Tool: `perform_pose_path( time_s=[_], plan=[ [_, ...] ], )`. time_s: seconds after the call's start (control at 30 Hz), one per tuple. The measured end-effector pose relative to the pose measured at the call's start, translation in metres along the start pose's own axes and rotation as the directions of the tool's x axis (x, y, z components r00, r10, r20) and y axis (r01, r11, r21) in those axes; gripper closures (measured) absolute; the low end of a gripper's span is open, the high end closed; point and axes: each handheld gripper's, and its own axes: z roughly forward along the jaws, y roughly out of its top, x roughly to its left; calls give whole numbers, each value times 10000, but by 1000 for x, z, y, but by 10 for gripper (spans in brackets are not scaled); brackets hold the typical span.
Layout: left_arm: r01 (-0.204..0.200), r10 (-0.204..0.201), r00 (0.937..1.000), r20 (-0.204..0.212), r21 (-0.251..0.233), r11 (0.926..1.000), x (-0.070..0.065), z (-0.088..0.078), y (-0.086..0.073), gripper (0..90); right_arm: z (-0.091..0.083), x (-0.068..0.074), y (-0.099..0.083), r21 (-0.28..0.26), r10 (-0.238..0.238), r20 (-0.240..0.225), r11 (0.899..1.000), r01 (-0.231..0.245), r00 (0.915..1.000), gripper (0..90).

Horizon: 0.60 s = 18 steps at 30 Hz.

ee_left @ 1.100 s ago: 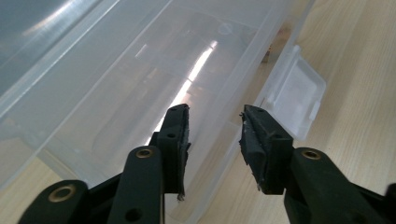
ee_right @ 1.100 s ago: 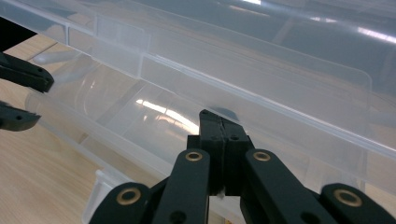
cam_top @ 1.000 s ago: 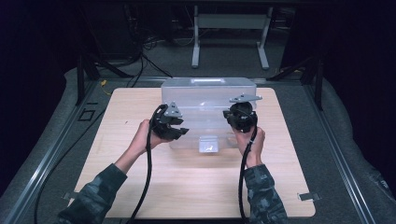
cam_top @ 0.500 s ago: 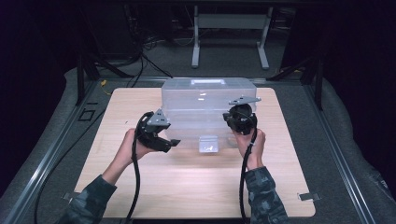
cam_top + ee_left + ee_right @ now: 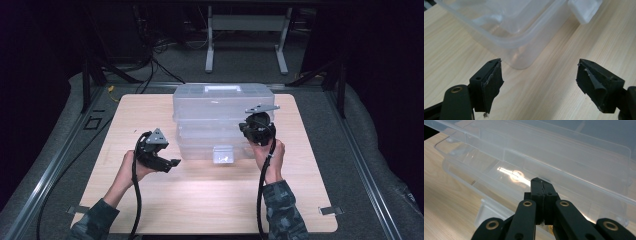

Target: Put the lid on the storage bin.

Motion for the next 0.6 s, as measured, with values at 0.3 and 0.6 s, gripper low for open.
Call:
perform_pose_path(
  time_s=[0.3,0.6],
  plan=[
    [350,-353,9993,113,280,9990,4,9,-17,197,-4,0,-4,142,93,34,9999,-94,10000,899],
    [754,-759,9971,84,458,9961,14,11,-28,190,-11,-1,-12,306,137,91,9994,-140,9999,883]
  ],
)
